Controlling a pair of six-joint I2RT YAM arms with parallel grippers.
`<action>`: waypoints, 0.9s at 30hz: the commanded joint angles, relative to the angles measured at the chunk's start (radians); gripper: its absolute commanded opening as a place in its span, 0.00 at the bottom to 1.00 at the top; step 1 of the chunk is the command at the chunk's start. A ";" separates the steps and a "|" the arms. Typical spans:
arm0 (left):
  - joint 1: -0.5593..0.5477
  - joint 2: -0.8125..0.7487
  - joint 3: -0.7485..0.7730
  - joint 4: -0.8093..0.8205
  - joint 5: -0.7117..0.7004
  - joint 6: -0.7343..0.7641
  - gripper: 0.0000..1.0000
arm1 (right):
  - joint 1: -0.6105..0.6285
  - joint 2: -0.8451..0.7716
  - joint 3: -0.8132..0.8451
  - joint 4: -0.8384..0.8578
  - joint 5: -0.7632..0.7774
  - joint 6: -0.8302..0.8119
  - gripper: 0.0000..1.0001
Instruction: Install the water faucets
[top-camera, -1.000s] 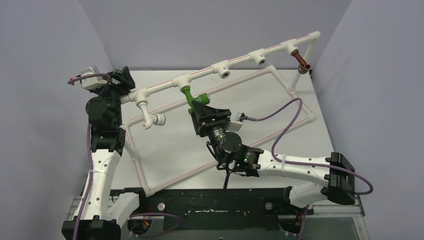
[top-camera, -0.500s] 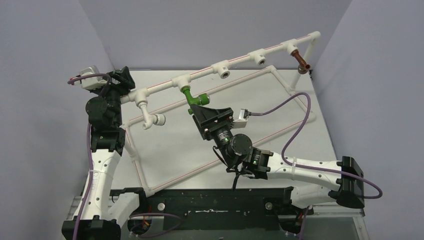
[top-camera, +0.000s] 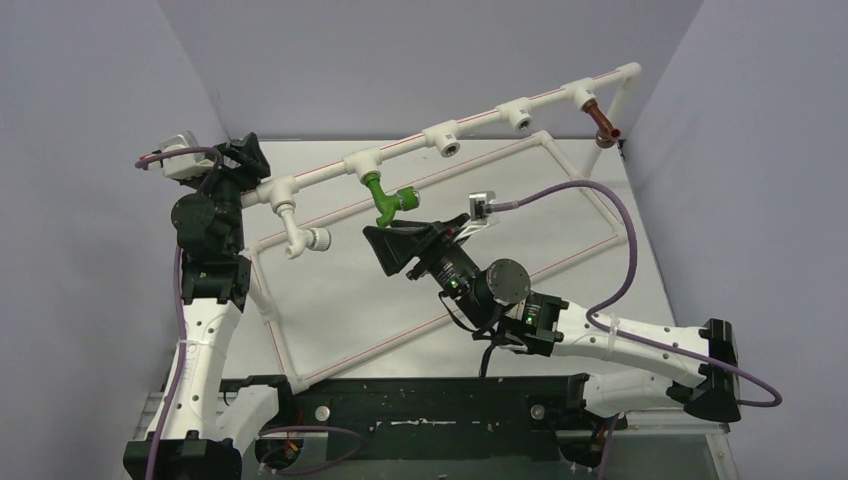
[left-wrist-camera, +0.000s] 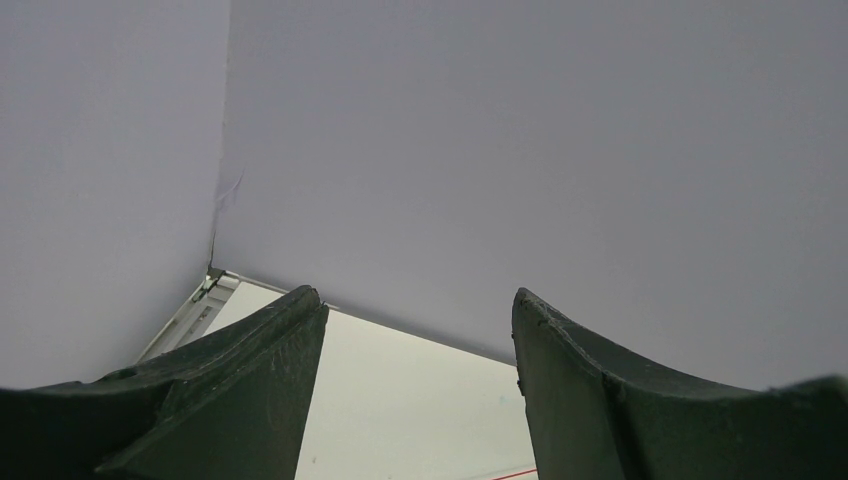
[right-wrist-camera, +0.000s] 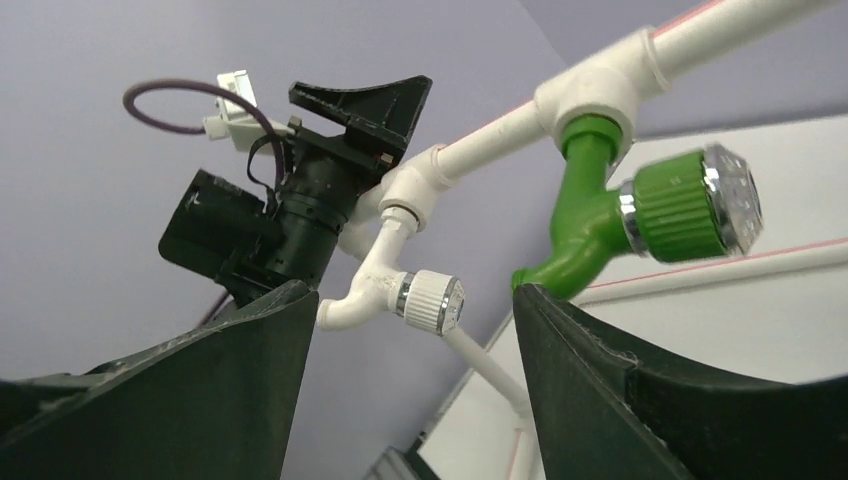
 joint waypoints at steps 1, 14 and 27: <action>0.026 0.068 -0.102 -0.336 -0.006 0.006 0.66 | 0.005 -0.019 0.118 -0.052 -0.127 -0.359 0.72; 0.026 0.070 -0.101 -0.337 -0.002 0.004 0.66 | 0.008 -0.045 0.161 -0.191 -0.271 -1.122 0.73; 0.028 0.072 -0.100 -0.336 -0.002 0.004 0.66 | 0.021 -0.008 0.110 -0.249 -0.273 -1.804 0.71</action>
